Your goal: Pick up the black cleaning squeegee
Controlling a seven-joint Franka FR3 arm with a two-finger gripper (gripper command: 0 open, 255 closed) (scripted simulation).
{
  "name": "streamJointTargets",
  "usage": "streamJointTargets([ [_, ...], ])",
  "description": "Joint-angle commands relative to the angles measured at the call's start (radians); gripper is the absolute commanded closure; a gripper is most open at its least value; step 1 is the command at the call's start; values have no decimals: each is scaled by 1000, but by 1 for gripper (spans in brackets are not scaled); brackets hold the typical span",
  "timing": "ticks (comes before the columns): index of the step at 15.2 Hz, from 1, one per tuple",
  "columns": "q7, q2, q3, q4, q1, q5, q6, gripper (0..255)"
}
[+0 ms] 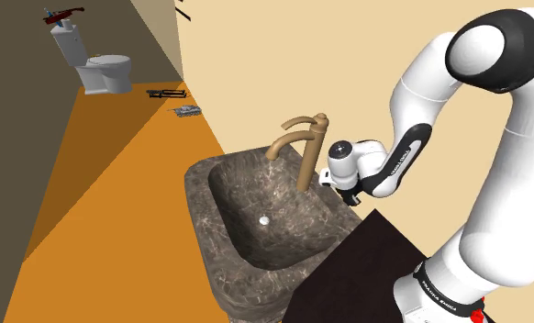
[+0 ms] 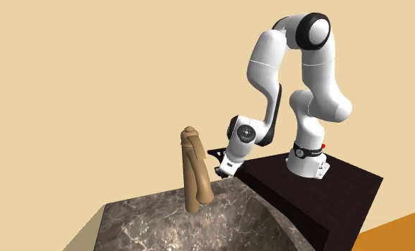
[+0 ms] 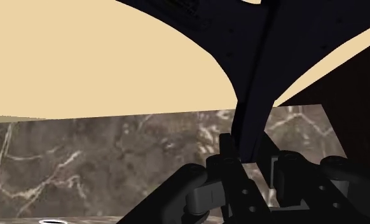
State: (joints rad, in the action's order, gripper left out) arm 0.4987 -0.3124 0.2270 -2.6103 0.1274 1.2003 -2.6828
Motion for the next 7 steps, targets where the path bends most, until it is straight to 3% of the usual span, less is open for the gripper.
streamJointTargets([
  [1,42,41,-6,-16,5,-33,18,255],
  [7,116,120,-16,-45,10,-95,55,255],
])
